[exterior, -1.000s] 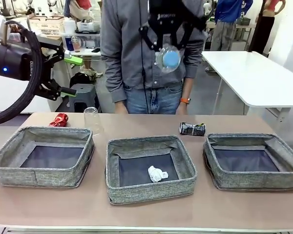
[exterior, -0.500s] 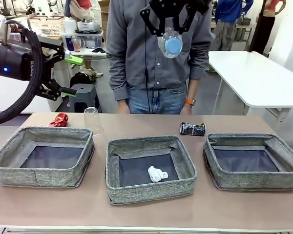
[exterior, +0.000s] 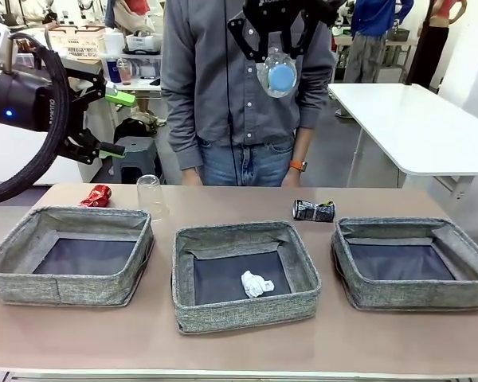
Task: Sort the waste into the appropriate baskets.
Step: Pick up the waste item pointed out by the person, then place the picked waste into the Fabric basket indicated by the person.
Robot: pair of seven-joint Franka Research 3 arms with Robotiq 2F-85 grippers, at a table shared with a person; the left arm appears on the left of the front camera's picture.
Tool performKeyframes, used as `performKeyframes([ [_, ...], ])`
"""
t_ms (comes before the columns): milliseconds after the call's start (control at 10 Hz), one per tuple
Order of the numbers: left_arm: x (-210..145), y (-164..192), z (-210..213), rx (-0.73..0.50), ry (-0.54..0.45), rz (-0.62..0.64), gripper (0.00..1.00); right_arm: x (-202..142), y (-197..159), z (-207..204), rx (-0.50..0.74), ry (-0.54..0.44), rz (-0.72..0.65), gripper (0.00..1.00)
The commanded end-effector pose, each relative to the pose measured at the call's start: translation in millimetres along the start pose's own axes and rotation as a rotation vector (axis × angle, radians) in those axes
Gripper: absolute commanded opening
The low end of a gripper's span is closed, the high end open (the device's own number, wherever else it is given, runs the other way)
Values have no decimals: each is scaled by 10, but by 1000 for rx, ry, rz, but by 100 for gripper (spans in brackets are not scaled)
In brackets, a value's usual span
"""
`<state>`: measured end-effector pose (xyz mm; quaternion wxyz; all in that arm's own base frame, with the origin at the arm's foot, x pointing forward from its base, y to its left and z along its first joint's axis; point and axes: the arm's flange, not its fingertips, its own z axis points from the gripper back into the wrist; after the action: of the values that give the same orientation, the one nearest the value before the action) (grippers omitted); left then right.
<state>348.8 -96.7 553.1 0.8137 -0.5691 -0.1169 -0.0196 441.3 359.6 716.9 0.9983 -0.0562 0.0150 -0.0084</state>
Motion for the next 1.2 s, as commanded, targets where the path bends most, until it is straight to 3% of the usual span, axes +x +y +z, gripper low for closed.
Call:
performKeyframes([
  [0,-14,16,-20,-26,-19,-17,100,-36,1,-4,-3,7,4,22],
  [1100,-14,16,-20,-26,-19,-17,100,-36,1,-4,-3,7,4,22],
])
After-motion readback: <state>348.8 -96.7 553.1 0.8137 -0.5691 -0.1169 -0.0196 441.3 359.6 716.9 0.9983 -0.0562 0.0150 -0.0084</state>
